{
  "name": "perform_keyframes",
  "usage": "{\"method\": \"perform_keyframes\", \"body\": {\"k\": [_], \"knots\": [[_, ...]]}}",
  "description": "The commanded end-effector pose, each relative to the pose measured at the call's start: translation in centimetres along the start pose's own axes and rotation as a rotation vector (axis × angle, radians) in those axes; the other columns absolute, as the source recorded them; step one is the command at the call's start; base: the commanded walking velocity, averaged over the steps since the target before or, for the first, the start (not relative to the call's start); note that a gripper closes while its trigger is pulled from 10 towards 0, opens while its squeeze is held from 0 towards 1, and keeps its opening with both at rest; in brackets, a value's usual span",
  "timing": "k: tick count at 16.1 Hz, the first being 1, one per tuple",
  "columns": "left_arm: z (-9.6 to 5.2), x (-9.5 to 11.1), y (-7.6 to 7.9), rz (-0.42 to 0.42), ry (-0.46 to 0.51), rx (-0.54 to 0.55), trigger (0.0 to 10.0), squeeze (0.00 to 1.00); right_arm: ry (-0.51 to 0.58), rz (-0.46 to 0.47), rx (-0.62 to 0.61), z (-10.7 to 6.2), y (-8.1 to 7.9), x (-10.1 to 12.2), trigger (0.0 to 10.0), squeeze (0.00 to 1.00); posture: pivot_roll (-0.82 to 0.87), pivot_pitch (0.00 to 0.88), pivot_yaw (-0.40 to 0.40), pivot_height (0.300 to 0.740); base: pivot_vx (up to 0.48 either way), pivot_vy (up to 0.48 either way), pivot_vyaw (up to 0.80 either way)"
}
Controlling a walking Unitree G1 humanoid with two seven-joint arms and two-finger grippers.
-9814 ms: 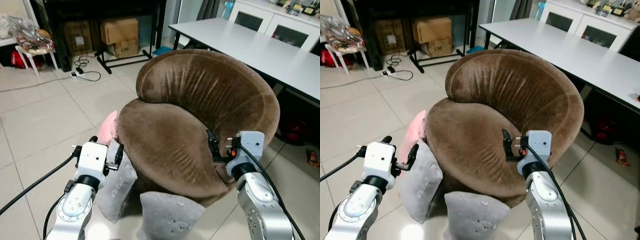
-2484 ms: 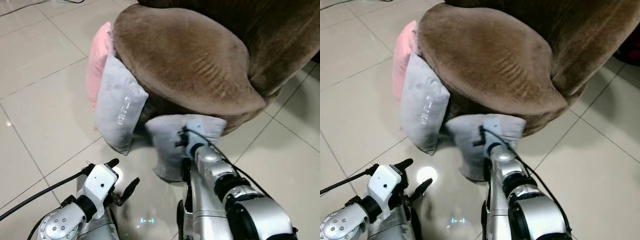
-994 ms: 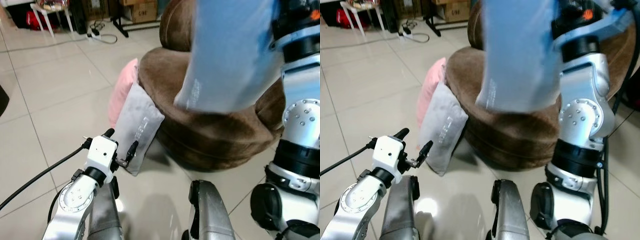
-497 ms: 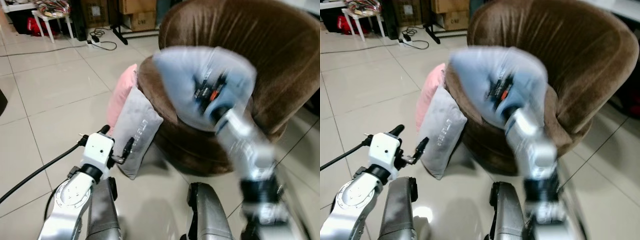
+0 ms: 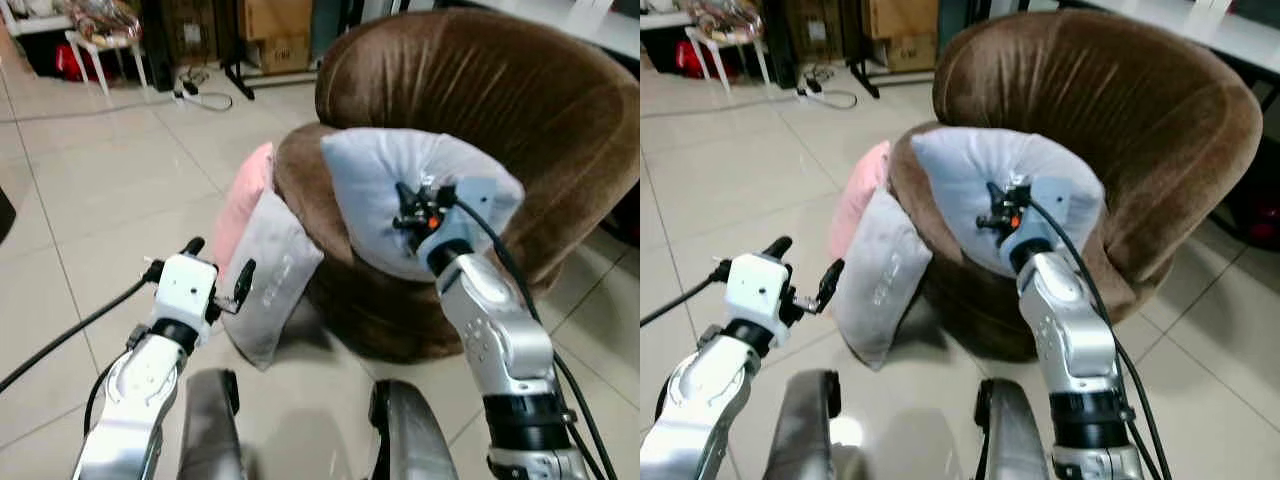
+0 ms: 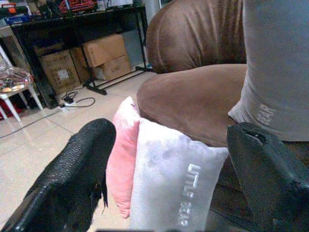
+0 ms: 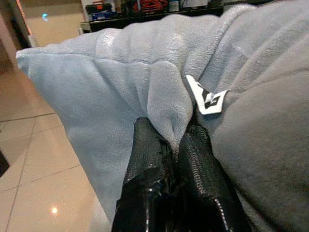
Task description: Move the pillow to the sofa from floor
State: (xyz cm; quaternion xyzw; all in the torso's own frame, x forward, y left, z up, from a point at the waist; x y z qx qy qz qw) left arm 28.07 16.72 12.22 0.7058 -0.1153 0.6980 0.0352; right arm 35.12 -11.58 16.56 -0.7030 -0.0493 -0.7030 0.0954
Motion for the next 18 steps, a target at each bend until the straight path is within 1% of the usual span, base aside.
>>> {"method": "perform_keyframes", "body": {"k": [1,3,4,6,7,10,11,13,14,16,17,18], "knots": [[-0.1,0.3,-0.2,0.015,0.007,0.025,10.0,0.00,-0.018,-0.020,-0.046,-0.5,1.1,-0.3,10.0,0.00,0.07,0.000,-0.112,0.585,0.000,0.000,0.00],[-0.4,0.0,-0.5,0.009,-0.001,0.069,10.0,0.00,-0.021,-0.046,-0.048,-1.1,1.1,-0.5,10.0,0.00,0.07,0.000,-0.123,0.600,0.000,0.000,0.00],[-0.6,-0.1,-0.4,-0.001,-0.004,0.078,10.0,0.00,-0.026,-0.050,-0.043,-1.2,1.0,-0.6,10.0,0.00,0.08,0.000,-0.131,0.610,0.000,0.000,0.00],[-0.8,0.0,0.1,0.000,0.011,0.079,10.0,0.00,-0.032,-0.036,-0.036,-1.2,0.8,-0.7,10.0,0.00,0.08,0.000,-0.139,0.630,0.000,0.000,0.00],[-0.8,0.1,0.1,0.009,0.017,0.082,10.0,0.00,-0.029,-0.052,-0.034,-1.2,0.7,-0.6,10.0,0.00,0.08,0.000,-0.142,0.640,0.000,0.000,0.00],[-1.0,0.0,-0.4,0.026,0.005,0.121,10.0,0.00,-0.037,-0.050,-0.031,-1.3,0.7,-0.7,10.0,0.00,0.09,0.000,-0.149,0.665,0.000,0.000,0.00],[-1.1,-0.5,-0.9,0.009,-0.040,0.159,10.0,0.00,-0.045,-0.042,-0.033,-1.4,0.9,-0.8,10.0,0.00,0.08,0.000,-0.146,0.680,0.000,0.000,0.00],[-1.0,-0.3,-0.9,-0.005,-0.037,0.171,10.0,0.00,-0.047,-0.058,-0.040,-1.6,1.1,-0.9,10.0,0.00,0.08,0.000,-0.141,0.700,0.000,0.000,0.00],[-0.8,-0.2,-0.7,0.014,-0.036,0.158,10.0,0.00,-0.051,-0.058,-0.054,-1.7,1.5,-1.0,10.0,0.00,0.07,0.000,-0.134,0.710,0.000,0.000,0.00],[-0.5,0.2,-0.6,0.060,0.003,0.133,10.0,0.00,-0.059,-0.049,-0.082,-1.9,2.1,-1.1,10.0,0.00,0.06,0.000,-0.121,0.730,0.000,0.000,0.00],[-0.3,0.2,-0.8,0.053,0.005,0.146,10.0,0.00,-0.061,-0.046,-0.093,-2.0,2.3,-1.2,10.0,0.00,0.06,0.000,-0.118,0.740,0.000,0.000,0.00],[-0.2,0.1,-0.9,0.039,0.000,0.149,10.0,0.00,-0.061,-0.046,-0.105,-2.2,2.6,-1.3,10.0,0.00,0.05,0.000,-0.106,0.740,0.000,0.000,0.00]]}}
Point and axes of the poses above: a point about 5 cm out from each wrist's last joint towards the gripper, its own z axis pointing out of the wrist towards the gripper, its own x axis along the axis of the wrist's last joint, y = z × x, the point moved 4 cm from there along z, pointing out of the wrist towards the gripper, and after that the axes turned 9 degrees about -z, right-handed, at the moved point
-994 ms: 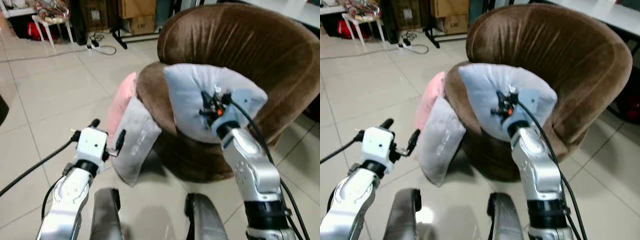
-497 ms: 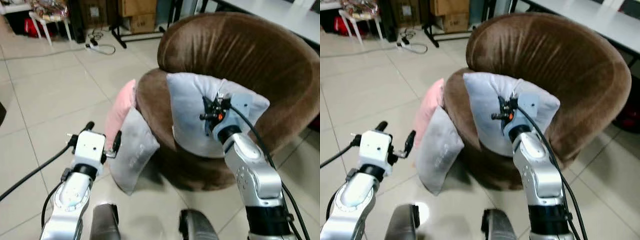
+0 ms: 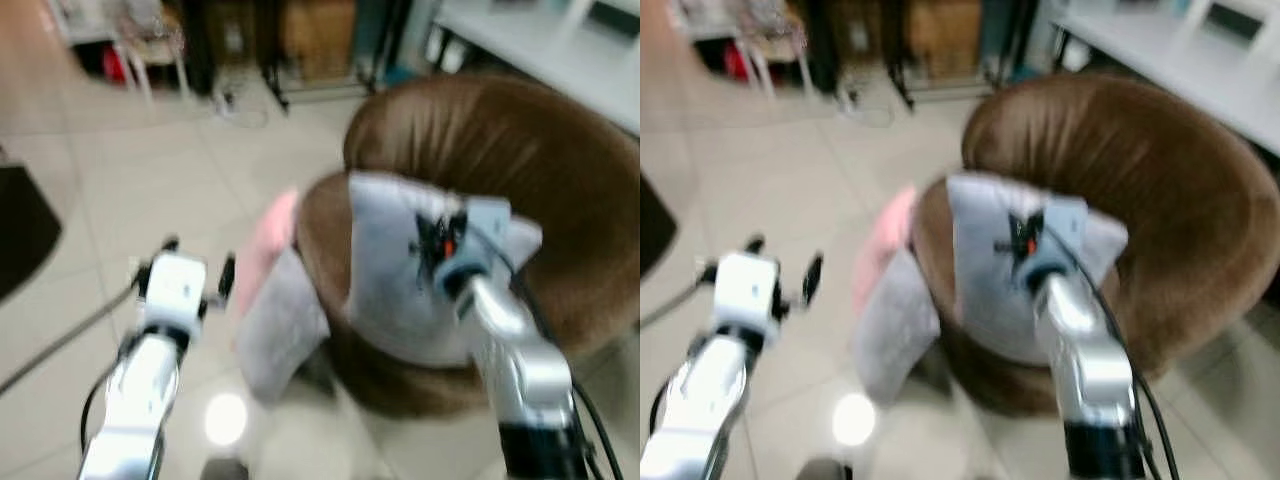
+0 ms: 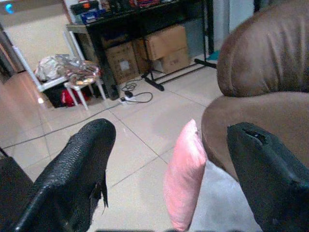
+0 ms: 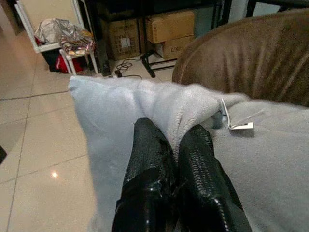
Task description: Move the pillow to the sofa from floor
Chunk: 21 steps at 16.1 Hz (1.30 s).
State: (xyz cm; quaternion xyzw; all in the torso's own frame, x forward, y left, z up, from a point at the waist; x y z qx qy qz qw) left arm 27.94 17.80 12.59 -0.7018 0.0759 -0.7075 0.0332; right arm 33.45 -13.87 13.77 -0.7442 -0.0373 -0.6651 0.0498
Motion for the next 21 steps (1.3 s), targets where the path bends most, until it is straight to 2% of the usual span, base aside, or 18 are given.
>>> {"method": "perform_keyframes", "body": {"k": [1,2,5,9,12,16,21], "knots": [[0.2,-0.1,0.2,-0.004,-0.007,-0.009,10.0,0.00,0.052,-0.007,-0.026,-0.2,0.7,1.3,10.0,0.00,0.05,0.000,-0.106,0.740,0.000,0.000,0.00],[0.5,-0.2,0.7,-0.001,-0.036,-0.042,10.0,0.00,0.048,-0.004,-0.053,-0.2,1.1,1.1,10.0,0.00,0.05,0.000,-0.089,0.740,0.000,0.000,0.00],[1.2,0.3,0.8,0.025,0.010,-0.066,10.0,0.00,0.040,0.012,-0.088,-0.5,1.7,0.6,10.0,0.00,0.04,0.000,-0.064,0.740,0.000,0.000,0.00],[1.7,1.0,0.8,0.000,0.028,-0.104,10.0,0.00,0.101,0.046,-0.088,-0.6,1.2,1.7,10.0,0.00,0.05,0.000,-0.049,0.740,0.000,0.000,0.00],[1.6,1.2,0.6,-0.015,0.041,-0.113,10.0,0.00,0.133,0.057,-0.066,-0.4,0.8,2.6,10.0,0.00,0.06,0.000,-0.057,0.740,0.000,0.000,0.00],[1.2,1.1,0.5,-0.021,0.032,-0.111,10.0,0.00,0.126,0.054,-0.037,-0.3,0.2,2.3,10.0,0.00,0.07,0.000,-0.069,0.740,0.240,0.000,-0.56],[0.7,0.7,0.3,-0.026,0.023,-0.096,10.0,0.00,0.133,0.034,0.026,-0.1,-0.9,2.4,10.0,0.00,0.08,0.000,-0.096,0.740,0.243,0.000,0.00]]}}
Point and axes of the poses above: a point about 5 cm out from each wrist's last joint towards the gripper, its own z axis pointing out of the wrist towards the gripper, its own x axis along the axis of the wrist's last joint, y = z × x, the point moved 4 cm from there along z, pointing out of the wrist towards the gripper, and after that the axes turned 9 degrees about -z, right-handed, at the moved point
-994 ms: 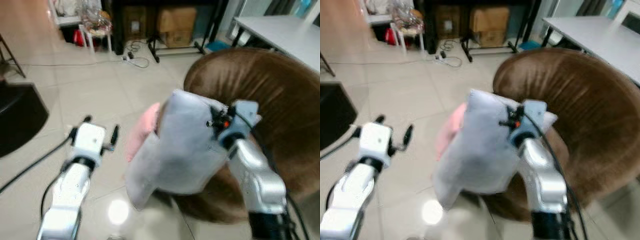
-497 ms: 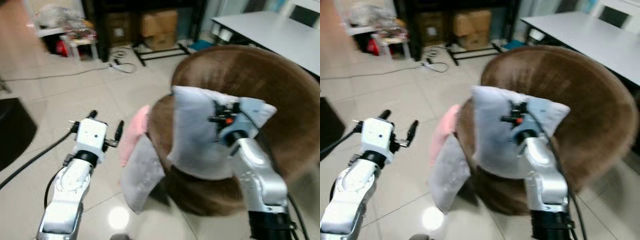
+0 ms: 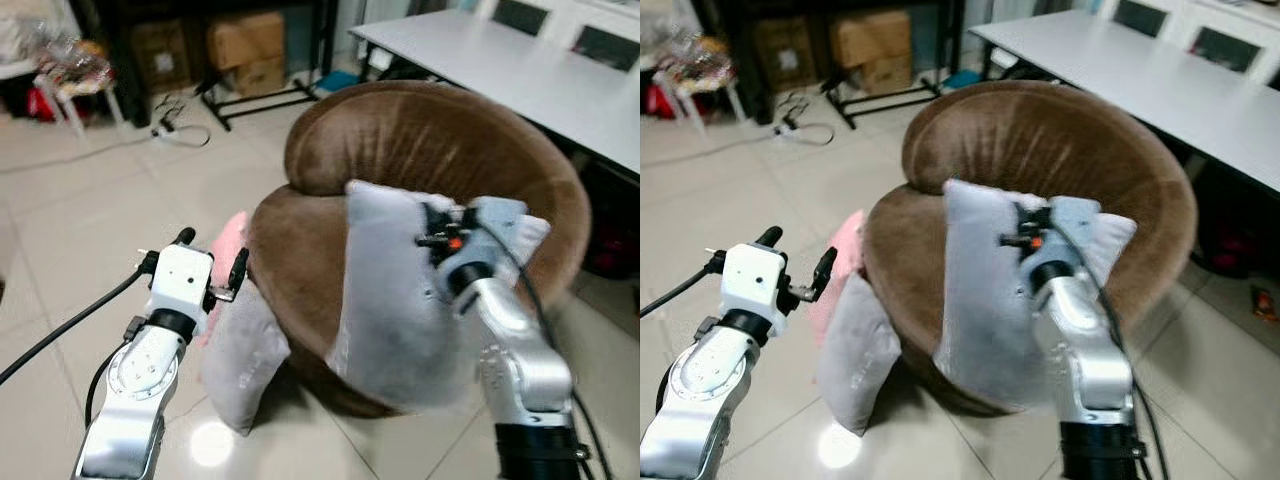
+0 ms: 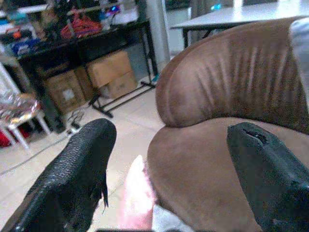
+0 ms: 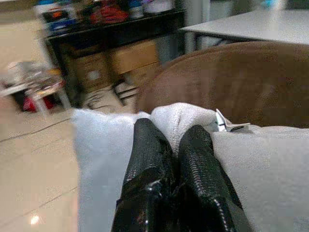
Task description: Move the pillow to the sofa from floor
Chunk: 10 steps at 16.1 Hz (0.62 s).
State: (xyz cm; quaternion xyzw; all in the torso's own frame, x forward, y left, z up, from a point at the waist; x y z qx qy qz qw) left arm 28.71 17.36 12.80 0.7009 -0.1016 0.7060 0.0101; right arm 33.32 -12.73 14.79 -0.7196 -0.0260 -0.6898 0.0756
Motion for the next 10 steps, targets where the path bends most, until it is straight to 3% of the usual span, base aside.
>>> {"method": "perform_keyframes", "body": {"k": [1,3,8,10], "knots": [[-0.17,0.45,-0.05,-0.001,0.015,0.005,10.0,0.00,0.059,-0.013,0.006,0.12,0.12,1.40,10.0,0.00,0.09,0.000,-0.098,0.740,0.000,0.000,0.00],[-0.34,0.45,-0.07,-0.004,0.015,0.005,10.0,0.00,0.045,-0.017,0.005,0.27,0.27,1.14,10.0,0.00,0.09,0.000,-0.103,0.740,0.000,0.000,0.00],[-0.50,0.41,-0.08,-0.010,0.013,-0.004,10.0,0.00,0.033,-0.037,-0.004,0.16,0.67,0.69,10.0,0.00,0.09,0.000,-0.099,0.740,0.279,0.000,-0.80],[-0.45,0.42,0.07,-0.013,0.012,-0.012,10.0,0.00,0.041,-0.040,-0.002,0.06,0.62,0.75,10.0,0.00,0.08,0.000,-0.096,0.740,0.321,0.000,0.00]]}}
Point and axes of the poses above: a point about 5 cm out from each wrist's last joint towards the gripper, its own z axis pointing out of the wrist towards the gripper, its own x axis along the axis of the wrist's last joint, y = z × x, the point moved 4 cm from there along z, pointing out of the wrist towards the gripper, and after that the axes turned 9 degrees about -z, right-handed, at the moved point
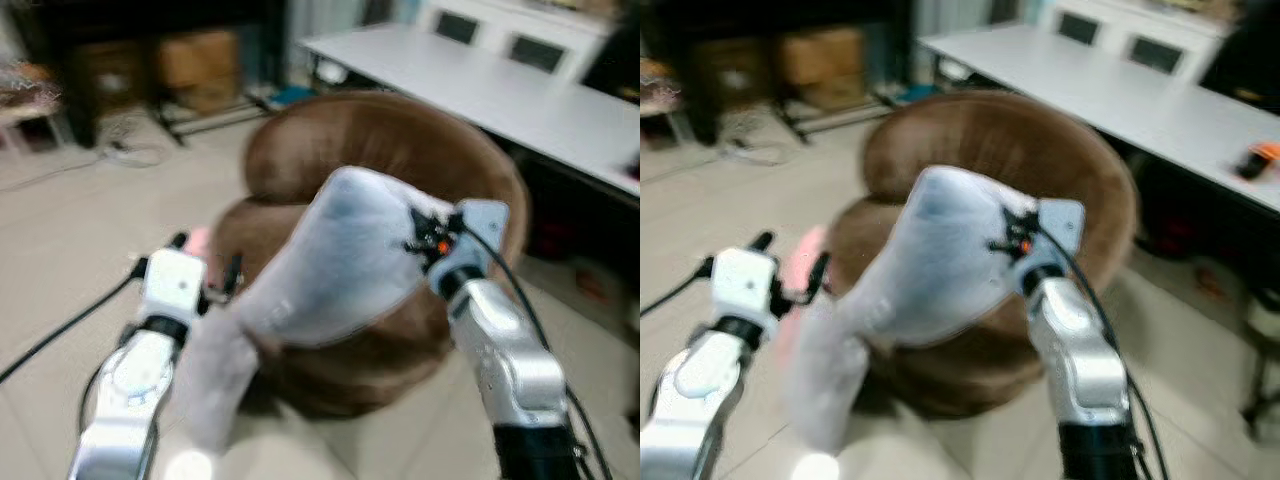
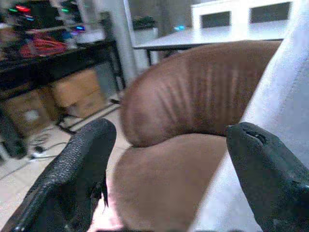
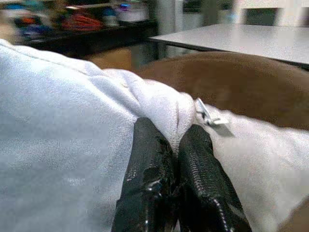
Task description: Move the pillow to the sofa from floor
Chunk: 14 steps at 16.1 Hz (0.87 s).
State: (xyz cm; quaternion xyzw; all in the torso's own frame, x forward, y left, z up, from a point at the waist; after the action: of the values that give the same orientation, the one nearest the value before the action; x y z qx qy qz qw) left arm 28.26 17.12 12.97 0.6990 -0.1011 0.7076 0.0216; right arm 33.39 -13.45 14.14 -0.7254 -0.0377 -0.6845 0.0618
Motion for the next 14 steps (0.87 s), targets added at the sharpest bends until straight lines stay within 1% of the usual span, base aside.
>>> {"method": "perform_keyframes", "body": {"k": [1,9,11,14], "knots": [[-0.02,0.23,-0.13,0.002,0.005,-0.001,10.0,0.00,0.061,-0.008,0.003,0.02,-0.14,1.36,10.0,0.00,0.08,0.000,-0.095,0.740,0.368,0.000,0.00],[-0.14,0.27,-0.13,0.000,0.005,0.000,10.0,0.00,0.064,-0.016,0.013,0.17,-0.35,1.40,10.0,0.00,0.10,0.000,-0.104,0.740,0.368,0.000,0.00],[-0.17,0.27,-0.20,0.001,0.005,0.002,10.0,0.00,0.049,-0.023,0.015,0.28,-0.41,1.23,10.0,0.00,0.10,0.000,-0.105,0.740,0.368,0.000,0.00],[-0.08,0.31,-0.21,0.003,0.005,0.003,10.0,0.00,0.061,-0.025,0.015,0.36,-0.28,1.40,10.0,0.00,0.09,0.000,-0.102,0.740,0.368,0.000,-0.80]]}}
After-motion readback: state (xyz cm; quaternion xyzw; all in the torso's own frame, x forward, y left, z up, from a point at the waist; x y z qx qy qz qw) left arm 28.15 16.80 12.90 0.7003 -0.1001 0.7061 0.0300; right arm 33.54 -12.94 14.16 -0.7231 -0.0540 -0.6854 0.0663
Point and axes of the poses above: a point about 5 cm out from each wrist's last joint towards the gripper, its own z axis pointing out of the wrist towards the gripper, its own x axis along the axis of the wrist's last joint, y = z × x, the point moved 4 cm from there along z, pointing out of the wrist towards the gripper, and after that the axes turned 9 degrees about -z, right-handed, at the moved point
